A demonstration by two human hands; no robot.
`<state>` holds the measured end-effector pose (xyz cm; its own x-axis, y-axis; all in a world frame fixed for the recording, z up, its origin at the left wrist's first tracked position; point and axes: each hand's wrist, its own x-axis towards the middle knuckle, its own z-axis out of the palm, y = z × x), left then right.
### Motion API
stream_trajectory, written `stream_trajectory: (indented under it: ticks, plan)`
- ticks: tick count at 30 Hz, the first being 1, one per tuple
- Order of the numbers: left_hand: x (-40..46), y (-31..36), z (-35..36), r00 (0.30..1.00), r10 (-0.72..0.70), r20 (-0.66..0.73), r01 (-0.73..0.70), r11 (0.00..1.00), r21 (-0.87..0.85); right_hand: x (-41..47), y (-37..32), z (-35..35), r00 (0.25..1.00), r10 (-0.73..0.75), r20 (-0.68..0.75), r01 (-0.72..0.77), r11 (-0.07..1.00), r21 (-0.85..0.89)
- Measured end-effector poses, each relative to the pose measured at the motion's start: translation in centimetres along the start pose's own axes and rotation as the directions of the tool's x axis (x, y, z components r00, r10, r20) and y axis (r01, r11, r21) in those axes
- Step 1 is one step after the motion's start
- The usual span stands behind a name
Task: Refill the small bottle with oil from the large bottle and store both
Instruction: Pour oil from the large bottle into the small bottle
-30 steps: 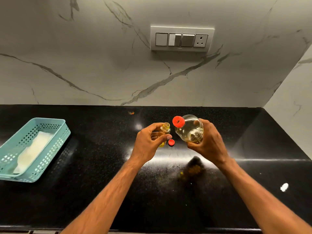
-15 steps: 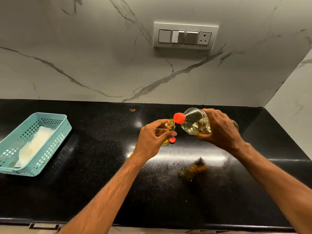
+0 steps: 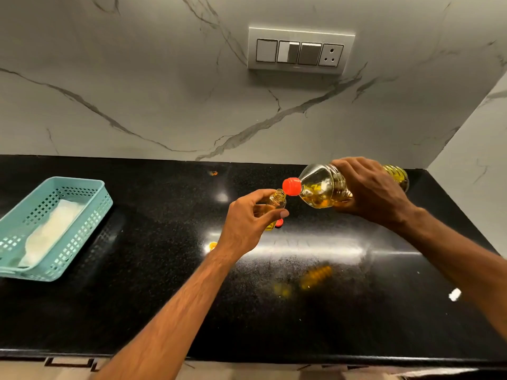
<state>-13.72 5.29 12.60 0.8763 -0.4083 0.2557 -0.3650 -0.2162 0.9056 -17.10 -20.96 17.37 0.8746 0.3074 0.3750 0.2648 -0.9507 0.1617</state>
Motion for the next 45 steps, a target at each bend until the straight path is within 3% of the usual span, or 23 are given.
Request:
stream_trajectory:
  ticks: [45]
  plan:
    - [0.1,0.6,0.0,0.999,0.019,-0.034,-0.019,1.0,0.003,1.5,-0.1,-3.4,0.995,-0.048,0.088,0.058,0.992,-0.114]
